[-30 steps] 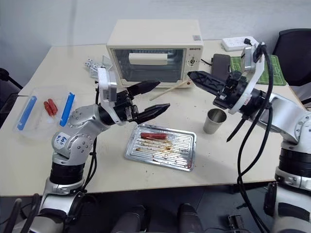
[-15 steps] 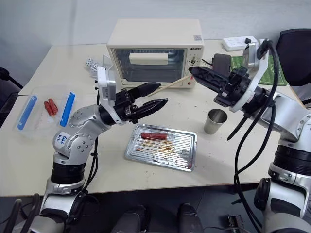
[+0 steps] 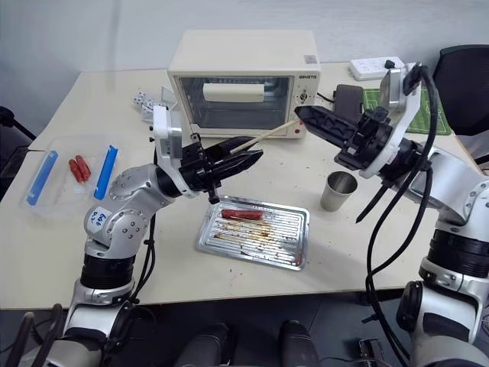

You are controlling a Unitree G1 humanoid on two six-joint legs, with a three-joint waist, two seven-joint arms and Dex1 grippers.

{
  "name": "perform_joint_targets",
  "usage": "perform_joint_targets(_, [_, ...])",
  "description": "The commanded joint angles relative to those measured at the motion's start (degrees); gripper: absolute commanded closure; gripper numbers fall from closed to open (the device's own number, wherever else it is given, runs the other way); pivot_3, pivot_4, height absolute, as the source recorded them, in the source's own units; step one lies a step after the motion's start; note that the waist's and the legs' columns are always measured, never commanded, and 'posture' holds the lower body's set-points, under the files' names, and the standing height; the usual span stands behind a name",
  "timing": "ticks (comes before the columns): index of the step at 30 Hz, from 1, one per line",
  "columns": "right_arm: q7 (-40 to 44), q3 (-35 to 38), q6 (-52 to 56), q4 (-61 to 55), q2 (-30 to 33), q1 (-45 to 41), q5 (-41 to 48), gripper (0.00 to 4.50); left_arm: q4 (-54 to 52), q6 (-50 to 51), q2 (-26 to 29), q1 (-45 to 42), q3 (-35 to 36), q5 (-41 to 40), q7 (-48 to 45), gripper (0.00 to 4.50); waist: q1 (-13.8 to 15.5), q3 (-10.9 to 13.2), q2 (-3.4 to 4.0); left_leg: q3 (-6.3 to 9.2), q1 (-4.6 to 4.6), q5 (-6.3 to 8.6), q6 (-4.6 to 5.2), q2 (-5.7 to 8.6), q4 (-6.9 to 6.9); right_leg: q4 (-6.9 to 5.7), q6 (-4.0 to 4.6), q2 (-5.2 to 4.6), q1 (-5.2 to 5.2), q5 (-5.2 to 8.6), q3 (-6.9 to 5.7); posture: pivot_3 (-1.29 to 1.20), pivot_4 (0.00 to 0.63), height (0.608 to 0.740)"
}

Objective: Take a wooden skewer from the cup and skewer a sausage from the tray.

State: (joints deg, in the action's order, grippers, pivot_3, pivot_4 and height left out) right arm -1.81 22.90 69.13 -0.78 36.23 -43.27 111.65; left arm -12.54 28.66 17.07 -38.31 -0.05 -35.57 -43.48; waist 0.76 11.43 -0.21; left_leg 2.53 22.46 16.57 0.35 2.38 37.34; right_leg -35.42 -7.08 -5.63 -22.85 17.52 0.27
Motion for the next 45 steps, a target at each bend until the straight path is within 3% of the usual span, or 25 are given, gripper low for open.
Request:
perform_joint_targets(1, [1.2, 1.7, 0.2, -2.1, 0.4, 0.4, 1.4, 4.5, -0.8, -0.9, -0.1, -1.7, 0.4, -0.2, 0.2, 3.13, 0.0, 0.0, 0.0, 0.0, 0.0, 0.0, 0.0, 0.0, 0.0, 0.0, 0.0, 0.0, 0.0, 0.0, 0.0, 0.0, 0.15, 0.74])
perform_joint_targets(6, [1.3, 1.6, 0.1, -2.1, 0.6, 0.6, 1.4, 4.5, -0.8, -1.2, -0.7, -1.8, 0.6, -0.5, 0.4, 3.13, -0.1, 0.0, 0.0, 0.0, 0.0, 0.01, 0.01, 0.0, -0.02, 0.0, 0.0, 0.0, 0.0, 0.0, 0.0, 0.0, 0.15, 0.74])
perform_joint_targets(11, [1.2, 1.7, 0.0, -2.0, 0.6, 0.1, 1.4, 4.5, -0.5, -1.3, -0.9, -1.8, 0.5, -0.3, 0.3, 4.46, 0.0, 0.0, 0.0, 0.0, 0.0, 0.01, 0.02, 0.0, -0.02, 0.02, 0.0, 0.0, 0.0, 0.0, 0.0, 0.0, 0.15, 0.74])
perform_joint_targets(18, [1.7, 1.9, -0.4, -3.2, 0.6, 0.3, 1.4, 4.5, 0.6, -1.0, -0.6, -2.2, 0.5, 0.9, 1.2, 4.46, 0.0, 0.0, 0.0, 0.0, 0.0, 0.01, 0.01, 0.0, -0.02, 0.03, 0.0, 0.0, 0.0, 0.0, 0.0, 0.0, 0.15, 0.74])
perform_joint_targets(19, [1.8, 1.9, -0.5, -3.4, 0.5, 0.5, 1.4, 3.98, 0.9, -1.3, -0.5, -2.3, 0.5, 1.2, 1.3, 4.5, 0.0, 0.0, 0.0, 0.0, 0.0, 0.01, 0.01, 0.0, -0.02, 0.03, 0.0, 0.0, 0.0, 0.0, 0.0, 0.0, 0.15, 0.74])
perform_joint_targets(24, [1.2, 2.6, -0.9, -2.6, -0.1, 0.7, 1.4, 2.43, 2.8, -2.7, 0.9, -3.0, 1.3, 2.3, 0.8, 4.5, -0.1, 0.0, 0.0, 0.0, 0.0, 0.01, 0.02, 0.0, -0.02, 0.15, 0.0, 0.01, 0.0, 0.0, 0.0, 0.0, 0.15, 0.74])
perform_joint_targets(28, [0.1, 0.1, -0.7, -2.7, 4.0, 0.4, 1.4, 1.09, 5.2, -4.1, 3.6, -3.6, 2.9, 3.6, 0.2, 4.5, -0.1, 0.0, 0.0, 0.0, 0.02, 0.01, 0.01, 0.0, -0.05, 0.13, 0.0, 0.0, -0.06, 0.0, 0.0, 0.0, 0.15, 0.74])
perform_joint_targets(29, [-0.3, -1.0, -0.9, -2.7, 5.5, 0.3, 1.4, 0.84, 5.8, -4.3, 4.8, -3.6, 3.5, 3.8, -0.1, 4.5, -0.1, 0.0, 0.0, -0.01, 0.07, 0.0, 0.01, 0.0, -0.05, 0.12, 0.0, 0.0, -0.12, 0.0, 0.01, 0.0, 0.15, 0.74])
perform_joint_targets(31, [-0.8, -3.2, -1.5, -2.4, 8.0, 0.1, 1.3, 0.84, 6.5, -4.3, 7.0, -3.4, 4.6, 3.9, -0.9, 4.5, -0.2, 0.0, 0.0, -0.02, 0.25, -0.02, -0.03, 0.0, -0.02, 0.0, 0.0, -0.01, -0.35, 0.0, 0.02, 0.0, 0.15, 0.74])
perform_joint_targets(33, [2.7, -6.4, -0.6, -3.9, 9.8, -0.7, -6.9, 0.84, 7.6, -4.7, 10.9, -2.3, 6.1, 4.8, -2.6, 4.5, -0.4, 0.0, 0.0, -0.07, 0.7, -0.07, -0.11, -0.02, 0.08, -0.24, 0.01, -0.02, -0.84, -0.02, 0.01, 0.0, 0.15, 0.74])
perform_joint_targets(37, [15.8, -18.4, -3.7, -11.3, 13.8, -0.5, -31.5, 0.84, 10.7, -4.5, 19.2, 0.4, 8.9, 5.5, -6.6, 4.5, -1.2, 0.0, 0.01, -0.27, 0.73, -0.09, -0.15, -0.07, -0.03, -0.32, 0.01, 0.05, -1.04, -0.02, -0.05, 0.0, 0.15, 0.74])
perform_joint_targets(41, [30.0, -38.2, -16.7, -15.6, 16.4, -0.8, -59.7, 0.84, 9.4, -2.7, 28.9, 6.3, 12.3, 4.8, -12.8, 4.5, -1.4, 0.0, -0.01, -0.37, 0.77, -0.08, -0.15, -0.07, -0.04, -0.33, 0.01, 0.09, -1.19, -0.02, -0.06, 0.0, 0.15, 0.74])
perform_joint_targets(45, [37.3, -48.0, -27.2, -12.1, 14.8, -1.1, -77.5, 0.84, 6.2, -1.1, 33.7, 11.5, 15.4, 3.6, -14.4, 4.5, -0.8, 0.0, -0.05, -0.5, 0.97, -0.07, -0.14, 0.04, -0.02, -0.34, 0.01, 0.04, -1.52, -0.02, 0.03, 0.0, 0.15, 0.74])
